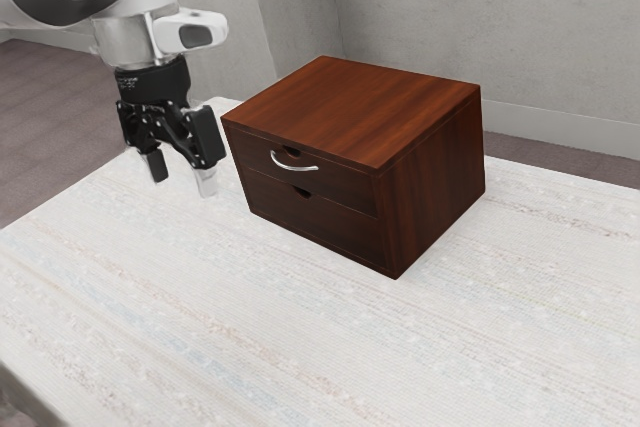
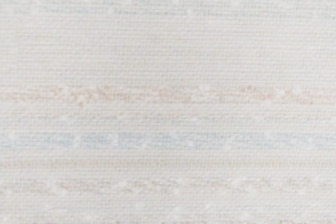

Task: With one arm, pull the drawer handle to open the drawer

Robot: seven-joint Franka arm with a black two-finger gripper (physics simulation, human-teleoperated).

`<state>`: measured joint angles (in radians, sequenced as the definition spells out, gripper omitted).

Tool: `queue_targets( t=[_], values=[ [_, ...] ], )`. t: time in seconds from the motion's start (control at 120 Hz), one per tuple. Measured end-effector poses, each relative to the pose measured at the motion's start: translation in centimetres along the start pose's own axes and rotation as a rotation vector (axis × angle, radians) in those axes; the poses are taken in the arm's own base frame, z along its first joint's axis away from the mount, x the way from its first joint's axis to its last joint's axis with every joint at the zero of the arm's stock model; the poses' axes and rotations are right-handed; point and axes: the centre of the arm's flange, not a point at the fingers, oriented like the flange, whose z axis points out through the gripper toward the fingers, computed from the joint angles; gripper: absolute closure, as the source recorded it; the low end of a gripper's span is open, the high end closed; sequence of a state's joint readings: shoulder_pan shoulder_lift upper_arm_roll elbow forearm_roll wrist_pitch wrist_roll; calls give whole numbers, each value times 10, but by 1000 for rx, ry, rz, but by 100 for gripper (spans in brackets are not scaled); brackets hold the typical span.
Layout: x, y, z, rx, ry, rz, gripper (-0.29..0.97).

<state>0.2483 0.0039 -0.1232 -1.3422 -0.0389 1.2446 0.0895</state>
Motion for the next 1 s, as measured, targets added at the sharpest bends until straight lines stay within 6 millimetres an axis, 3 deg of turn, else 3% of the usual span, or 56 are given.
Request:
queue_targets(
  t=[0.175, 0.375, 0.492, 0.567, 0.733, 0.792, 0.908, 1.0],
  values=[
    [3, -43, -9, 3, 88, -60, 0],
    [2, -93, -5, 25, 104, -120, 0],
    [-1, -109, -9, 44, 119, -84, 0],
    [1, -107, -13, 61, 142, -2, 0],
    [14, -88, 22, 98, 151, 268, 0],
    [14, -73, 30, 123, 168, 381, 0],
    [28, -20, 55, 169, 200, 640, 0],
    [36, -18, 61, 217, 251, 752, 0]
  ],
)
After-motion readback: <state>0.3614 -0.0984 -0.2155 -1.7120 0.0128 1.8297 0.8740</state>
